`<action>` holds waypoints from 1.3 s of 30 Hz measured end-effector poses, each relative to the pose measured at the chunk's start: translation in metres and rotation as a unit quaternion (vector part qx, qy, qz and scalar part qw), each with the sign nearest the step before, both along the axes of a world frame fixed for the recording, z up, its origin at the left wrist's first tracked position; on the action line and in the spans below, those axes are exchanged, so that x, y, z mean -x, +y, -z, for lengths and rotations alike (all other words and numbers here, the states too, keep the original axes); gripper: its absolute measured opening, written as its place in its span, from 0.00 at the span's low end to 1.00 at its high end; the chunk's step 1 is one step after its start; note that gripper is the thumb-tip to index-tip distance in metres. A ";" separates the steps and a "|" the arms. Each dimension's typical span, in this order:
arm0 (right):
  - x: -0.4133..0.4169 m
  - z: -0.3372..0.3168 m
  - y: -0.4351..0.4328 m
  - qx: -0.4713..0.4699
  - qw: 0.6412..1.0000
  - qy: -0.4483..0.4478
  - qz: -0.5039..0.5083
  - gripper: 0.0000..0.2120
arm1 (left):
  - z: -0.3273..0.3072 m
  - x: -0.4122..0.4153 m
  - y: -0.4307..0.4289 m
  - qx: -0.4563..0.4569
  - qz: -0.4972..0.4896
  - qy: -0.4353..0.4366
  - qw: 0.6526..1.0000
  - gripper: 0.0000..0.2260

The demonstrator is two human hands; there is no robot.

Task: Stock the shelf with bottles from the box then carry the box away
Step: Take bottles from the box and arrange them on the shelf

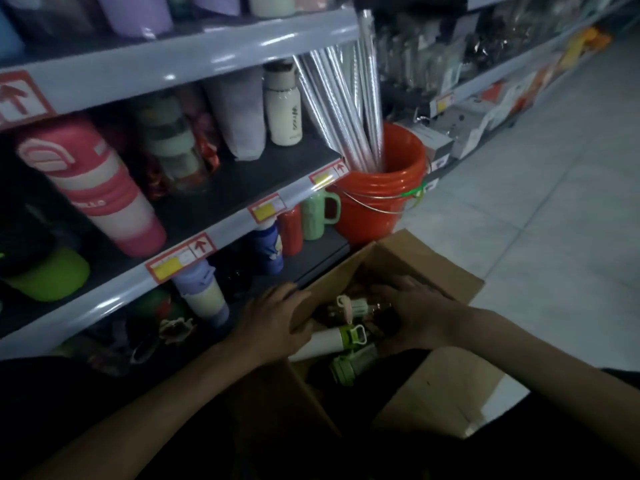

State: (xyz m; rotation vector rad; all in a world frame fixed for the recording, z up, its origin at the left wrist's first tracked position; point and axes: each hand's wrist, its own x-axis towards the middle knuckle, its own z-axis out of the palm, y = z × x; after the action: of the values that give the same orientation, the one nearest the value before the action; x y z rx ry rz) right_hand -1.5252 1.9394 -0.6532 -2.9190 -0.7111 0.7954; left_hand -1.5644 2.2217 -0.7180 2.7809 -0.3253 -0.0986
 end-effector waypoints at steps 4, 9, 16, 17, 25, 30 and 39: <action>0.011 0.039 -0.022 0.069 0.996 0.045 -0.023 0.44 | 0.042 0.003 -0.013 -0.058 0.022 0.093 0.994 0.30; 0.028 0.075 -0.045 0.124 0.984 0.112 -0.056 0.52 | 0.092 -0.001 -0.036 -0.096 0.043 0.179 0.978 0.33; 0.047 0.105 -0.058 0.139 0.983 0.110 -0.057 0.39 | 0.153 -0.037 -0.076 -0.181 0.083 0.176 0.964 0.33; 0.047 0.107 -0.059 0.136 0.984 0.107 -0.053 0.37 | 0.160 -0.044 -0.083 -0.189 0.084 0.166 0.964 0.34; 0.032 0.103 -0.056 0.108 0.991 0.074 -0.025 0.25 | 0.197 -0.117 -0.129 -0.261 0.122 0.094 0.953 0.35; 0.027 0.103 -0.056 0.099 0.992 0.076 -0.025 0.25 | 0.215 -0.150 -0.149 -0.265 0.115 0.115 0.951 0.37; 0.030 0.102 -0.065 0.080 0.994 0.068 -0.020 0.24 | 0.225 -0.143 -0.165 -0.176 0.219 -0.020 0.959 0.30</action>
State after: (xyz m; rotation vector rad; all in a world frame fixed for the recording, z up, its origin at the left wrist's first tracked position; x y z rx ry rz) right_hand -1.5550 1.8741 -0.7550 -2.9606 -0.7270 1.0923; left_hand -1.4218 2.0571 -0.9433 3.0043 -1.0238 -0.2246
